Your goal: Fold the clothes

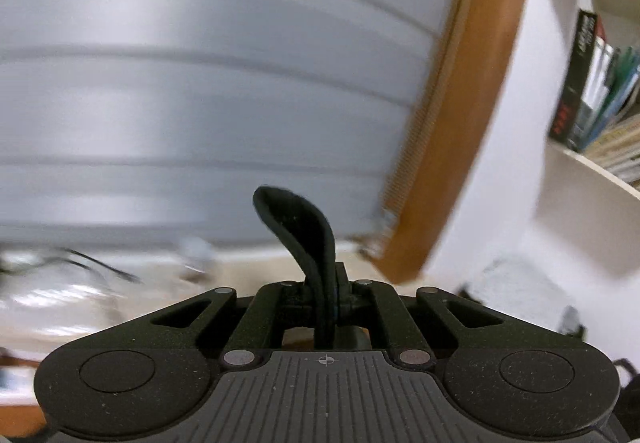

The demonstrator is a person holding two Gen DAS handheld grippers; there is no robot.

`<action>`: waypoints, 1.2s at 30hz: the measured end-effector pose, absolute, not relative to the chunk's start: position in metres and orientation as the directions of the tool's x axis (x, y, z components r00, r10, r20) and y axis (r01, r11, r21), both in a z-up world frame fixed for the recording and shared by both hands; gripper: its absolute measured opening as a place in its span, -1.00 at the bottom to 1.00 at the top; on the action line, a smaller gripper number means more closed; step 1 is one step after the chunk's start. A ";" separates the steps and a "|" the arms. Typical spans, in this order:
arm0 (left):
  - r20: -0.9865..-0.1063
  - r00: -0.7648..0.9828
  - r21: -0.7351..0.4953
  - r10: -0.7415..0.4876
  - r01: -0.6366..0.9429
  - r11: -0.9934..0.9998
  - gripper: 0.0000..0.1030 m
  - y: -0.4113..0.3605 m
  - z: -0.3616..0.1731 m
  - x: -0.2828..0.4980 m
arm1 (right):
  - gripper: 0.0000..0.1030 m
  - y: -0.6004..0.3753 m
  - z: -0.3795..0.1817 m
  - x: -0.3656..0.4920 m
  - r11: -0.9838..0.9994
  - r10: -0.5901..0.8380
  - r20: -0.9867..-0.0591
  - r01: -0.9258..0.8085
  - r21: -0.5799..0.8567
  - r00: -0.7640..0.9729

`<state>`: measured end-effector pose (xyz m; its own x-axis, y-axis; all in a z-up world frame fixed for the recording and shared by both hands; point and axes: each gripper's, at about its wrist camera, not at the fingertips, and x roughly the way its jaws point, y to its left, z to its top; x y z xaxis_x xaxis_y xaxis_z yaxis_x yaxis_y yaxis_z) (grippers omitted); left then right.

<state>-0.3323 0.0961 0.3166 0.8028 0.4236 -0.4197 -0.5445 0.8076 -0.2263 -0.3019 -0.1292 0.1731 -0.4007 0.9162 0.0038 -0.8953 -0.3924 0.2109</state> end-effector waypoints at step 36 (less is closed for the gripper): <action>-0.659 0.621 -0.359 0.423 -0.755 0.549 -0.36 0.210 0.080 -0.565 | -0.18 -0.005 0.055 -0.513 -0.502 0.733 -0.413 -0.839 0.208 -0.541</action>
